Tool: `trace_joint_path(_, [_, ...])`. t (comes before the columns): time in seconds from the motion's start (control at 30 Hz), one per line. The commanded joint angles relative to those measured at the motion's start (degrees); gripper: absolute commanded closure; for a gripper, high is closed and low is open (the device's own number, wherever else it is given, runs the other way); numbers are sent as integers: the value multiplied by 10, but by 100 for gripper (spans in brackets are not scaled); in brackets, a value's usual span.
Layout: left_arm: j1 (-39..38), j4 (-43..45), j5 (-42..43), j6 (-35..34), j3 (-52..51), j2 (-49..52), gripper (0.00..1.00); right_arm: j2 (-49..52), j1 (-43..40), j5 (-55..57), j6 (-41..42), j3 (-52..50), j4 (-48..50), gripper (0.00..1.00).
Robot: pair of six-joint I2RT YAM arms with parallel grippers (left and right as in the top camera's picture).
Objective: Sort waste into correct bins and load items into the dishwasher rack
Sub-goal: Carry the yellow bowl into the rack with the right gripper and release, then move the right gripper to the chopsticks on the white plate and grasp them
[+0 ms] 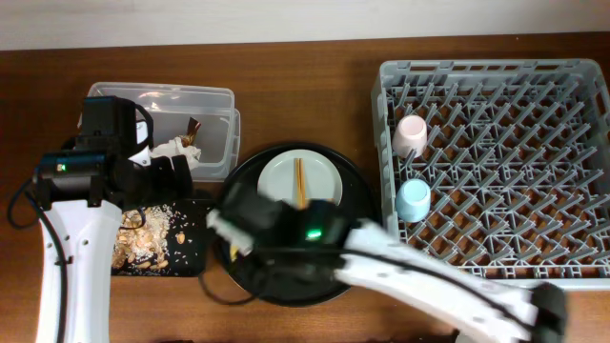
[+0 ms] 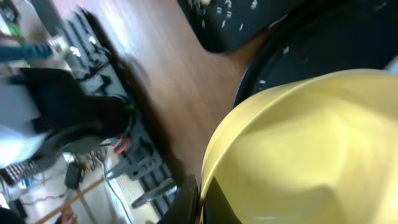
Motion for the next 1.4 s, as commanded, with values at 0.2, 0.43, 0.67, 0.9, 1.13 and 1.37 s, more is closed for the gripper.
trace_joint_path(0.2, [2, 0, -6, 5, -1, 1, 1, -103, -522, -213, -97, 10, 92, 96])
trace_joint_path(0.43, [2, 0, -6, 5, -1, 1, 1, 127, -800, -650, -96, 10, 418, 96])
trace_joint_path(0.67, [2, 0, -6, 5, -1, 1, 1, 296, -828, -671, -79, 10, 412, 96])
trace_joint_path(0.9, [2, 0, -6, 5, -1, 1, 1, 296, -909, -584, -71, 10, 265, 83])
trace_joint_path(1.13, [2, 0, -6, 5, -1, 1, 1, 202, -913, -266, -31, 10, 185, 49])
trace_joint_path(1.37, [2, 0, -6, 5, -1, 1, 1, -24, -795, -58, -8, 10, 63, 49])
